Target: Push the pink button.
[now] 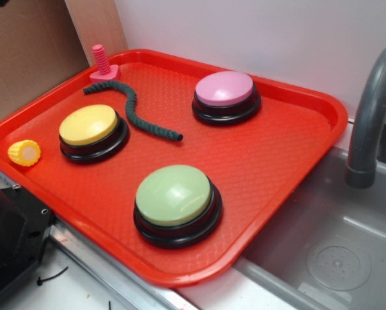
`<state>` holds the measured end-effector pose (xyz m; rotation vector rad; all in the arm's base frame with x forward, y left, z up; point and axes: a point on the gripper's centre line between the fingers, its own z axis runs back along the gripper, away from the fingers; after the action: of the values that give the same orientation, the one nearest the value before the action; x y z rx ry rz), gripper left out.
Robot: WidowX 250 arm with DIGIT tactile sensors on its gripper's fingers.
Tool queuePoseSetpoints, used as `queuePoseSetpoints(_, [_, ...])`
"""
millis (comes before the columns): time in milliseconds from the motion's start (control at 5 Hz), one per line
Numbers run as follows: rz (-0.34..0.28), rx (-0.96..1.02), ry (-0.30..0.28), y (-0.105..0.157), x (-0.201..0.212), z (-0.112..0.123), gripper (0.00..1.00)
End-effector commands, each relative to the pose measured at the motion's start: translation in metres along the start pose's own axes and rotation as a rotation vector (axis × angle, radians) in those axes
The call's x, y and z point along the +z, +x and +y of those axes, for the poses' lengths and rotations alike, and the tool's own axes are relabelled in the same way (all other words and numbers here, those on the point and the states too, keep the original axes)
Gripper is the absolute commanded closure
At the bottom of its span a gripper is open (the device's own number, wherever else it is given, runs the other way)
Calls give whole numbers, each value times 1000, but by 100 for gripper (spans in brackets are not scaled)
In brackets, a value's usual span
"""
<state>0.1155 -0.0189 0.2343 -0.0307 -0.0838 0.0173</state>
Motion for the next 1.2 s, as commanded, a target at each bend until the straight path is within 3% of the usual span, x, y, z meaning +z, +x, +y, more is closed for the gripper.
queuePoseSetpoints(0, [0, 0, 0, 0, 0, 0, 0])
queuePoseSetpoints(200, [-44, -90, -40, 45, -31, 2, 0])
queuePoseSetpoints(1000, [-44, -90, -40, 45, -31, 2, 0])
